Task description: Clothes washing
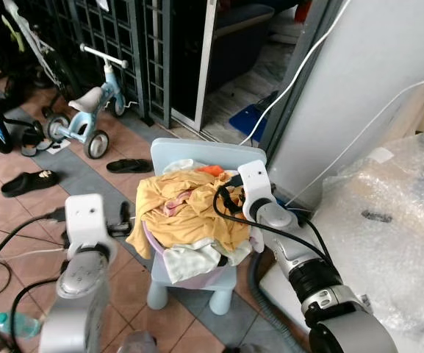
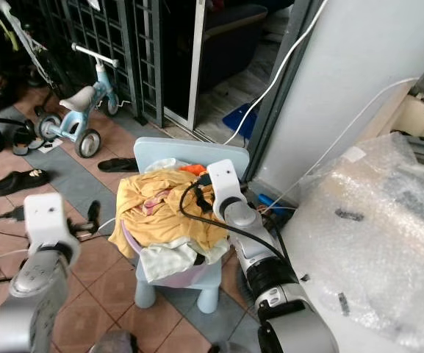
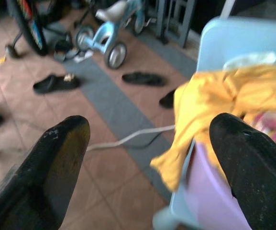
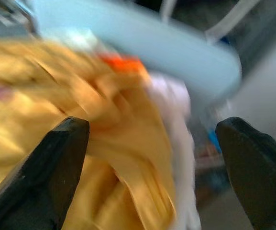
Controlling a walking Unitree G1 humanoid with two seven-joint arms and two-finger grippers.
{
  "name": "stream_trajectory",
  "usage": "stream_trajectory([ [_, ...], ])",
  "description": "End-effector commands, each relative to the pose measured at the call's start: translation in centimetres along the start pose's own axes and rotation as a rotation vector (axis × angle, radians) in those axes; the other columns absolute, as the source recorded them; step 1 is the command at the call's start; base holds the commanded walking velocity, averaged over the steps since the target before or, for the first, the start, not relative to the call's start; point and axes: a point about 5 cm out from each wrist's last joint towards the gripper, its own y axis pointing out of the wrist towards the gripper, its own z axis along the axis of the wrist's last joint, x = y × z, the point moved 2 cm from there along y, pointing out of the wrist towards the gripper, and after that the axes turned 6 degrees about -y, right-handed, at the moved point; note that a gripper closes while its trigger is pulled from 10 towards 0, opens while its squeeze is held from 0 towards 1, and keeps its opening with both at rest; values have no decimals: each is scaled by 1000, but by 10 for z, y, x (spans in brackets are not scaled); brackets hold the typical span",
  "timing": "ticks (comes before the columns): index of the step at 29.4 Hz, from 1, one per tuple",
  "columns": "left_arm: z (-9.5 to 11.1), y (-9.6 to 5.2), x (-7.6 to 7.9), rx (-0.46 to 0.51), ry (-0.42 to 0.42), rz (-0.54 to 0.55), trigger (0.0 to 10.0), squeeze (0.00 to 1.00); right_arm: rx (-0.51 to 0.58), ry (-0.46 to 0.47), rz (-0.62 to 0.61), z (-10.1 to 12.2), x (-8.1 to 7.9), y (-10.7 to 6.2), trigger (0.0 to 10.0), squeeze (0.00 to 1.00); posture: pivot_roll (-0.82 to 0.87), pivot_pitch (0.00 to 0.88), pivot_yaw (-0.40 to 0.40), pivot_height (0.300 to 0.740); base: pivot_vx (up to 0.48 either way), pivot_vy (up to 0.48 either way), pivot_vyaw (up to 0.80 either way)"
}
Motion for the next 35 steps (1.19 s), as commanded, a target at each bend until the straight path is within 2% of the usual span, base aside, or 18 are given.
stream_trajectory([
  [1, 2, -7, 1, 0, 2, 0, 10000, 0, -41, 46, -9, -6, 0, 3, 10000, 0, 213, 100, -152, 740, 0, 0, 0],
  [2, 2, -8, 1, -2, 1, 0, 10000, 0, -47, 56, 0, -7, -2, 4, 10000, 0, 213, 100, -152, 740, 0, 0, 0],
  [3, 2, -10, 2, -4, 1, -1, 10000, 0, -54, 68, 17, -8, -6, 4, 4745, 0, 217, 109, -156, 740, 0, 0, 0],
  [4, 2, -11, 3, -6, 0, -1, 10000, 0, -58, 74, 27, -8, -9, 5, 4745, 0, 217, 109, -156, 740, 0, 0, 0],
  [5, 1, -13, 3, -7, 1, -3, 10000, 0, -61, 79, 34, -9, -12, 5, 3098, 0, 223, 117, -159, 740, 0, 0, 0],
  [6, 0, -17, 6, -16, 1, -17, 10000, 0, -52, 78, 79, -6, -22, 6, 0, 0, 223, 133, -157, 740, 0, 0, 0],
  [8, -2, -21, 10, -26, 10, -35, 10000, 0, -32, 56, 135, -3, -34, 7, 0, 0, 223, 143, -154, 740, 0, 0, 0],
  [14, -5, -22, 9, -50, 15, -40, 10000, 0, -23, 10, 207, -1, -50, 7, 0, 0, 204, 148, -150, 740, 0, 0, 0],
  [19, 4, -16, 13, -25, 9, -54, 10000, 0, -14, 36, 222, 3, -59, 8, 0, 0, 171, 165, -149, 740, 0, 0, 0],
  [23, 1, -15, 11, -34, 12, -51, 10000, 0, -19, 59, 232, 0, -69, 6, 0, 0, 171, 156, -139, 740, 0, 0, 0],
  [30, 4, -16, 14, -33, 13, -59, 10000, 0, -34, 73, 268, -9, -79, 3, 0, 0, 191, 154, -137, 740, 0, 0, 0],
  [35, 3, -16, 6, -33, 25, -44, 10000, 0, -56, 64, 288, -18, -73, 2, 0, 0, 198, 150, -140, 740, 0, 0, 0],
])
